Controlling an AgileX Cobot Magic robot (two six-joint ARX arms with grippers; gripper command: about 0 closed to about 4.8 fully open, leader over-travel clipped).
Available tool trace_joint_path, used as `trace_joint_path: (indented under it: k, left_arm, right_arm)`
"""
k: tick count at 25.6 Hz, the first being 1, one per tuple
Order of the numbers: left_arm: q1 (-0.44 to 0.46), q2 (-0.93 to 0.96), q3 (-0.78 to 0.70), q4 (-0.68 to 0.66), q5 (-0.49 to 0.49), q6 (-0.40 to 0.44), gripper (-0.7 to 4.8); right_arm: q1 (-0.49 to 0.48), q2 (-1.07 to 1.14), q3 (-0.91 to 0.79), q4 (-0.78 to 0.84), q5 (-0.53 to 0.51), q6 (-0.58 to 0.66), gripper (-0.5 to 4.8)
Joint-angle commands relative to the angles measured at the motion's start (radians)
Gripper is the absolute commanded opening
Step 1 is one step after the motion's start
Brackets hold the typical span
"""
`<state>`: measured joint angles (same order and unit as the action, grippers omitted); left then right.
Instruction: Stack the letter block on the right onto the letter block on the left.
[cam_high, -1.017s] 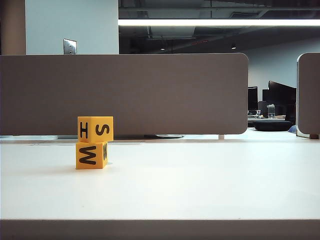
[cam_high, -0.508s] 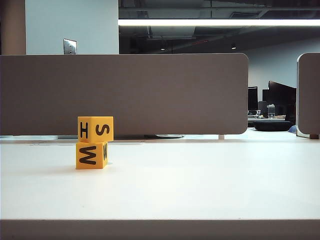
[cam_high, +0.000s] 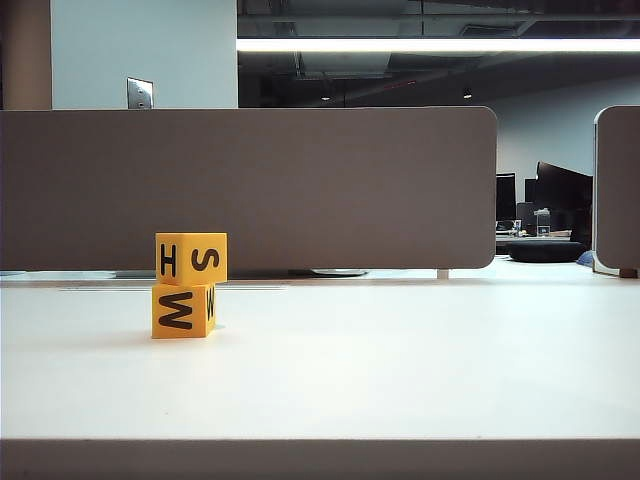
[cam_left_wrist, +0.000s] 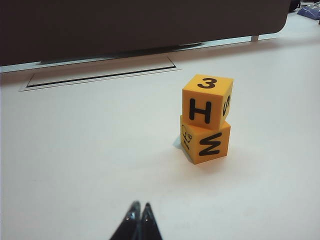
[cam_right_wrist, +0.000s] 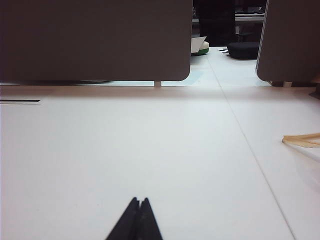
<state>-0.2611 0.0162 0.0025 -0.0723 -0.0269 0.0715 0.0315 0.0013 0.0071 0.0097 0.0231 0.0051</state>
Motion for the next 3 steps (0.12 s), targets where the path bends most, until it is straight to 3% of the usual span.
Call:
trace_joint_path:
  k: [1, 3]
  left_arm:
    - [0.000, 0.001, 0.004, 0.002, 0.004, 0.000, -0.05]
    - [0.000, 0.001, 0.004, 0.002, 0.004, 0.000, -0.05]
  right_arm:
    - [-0.001, -0.002, -0.005, 0.017, 0.000, 0.002, 0.00]
    - [-0.001, -0.002, -0.005, 0.017, 0.000, 0.002, 0.00]
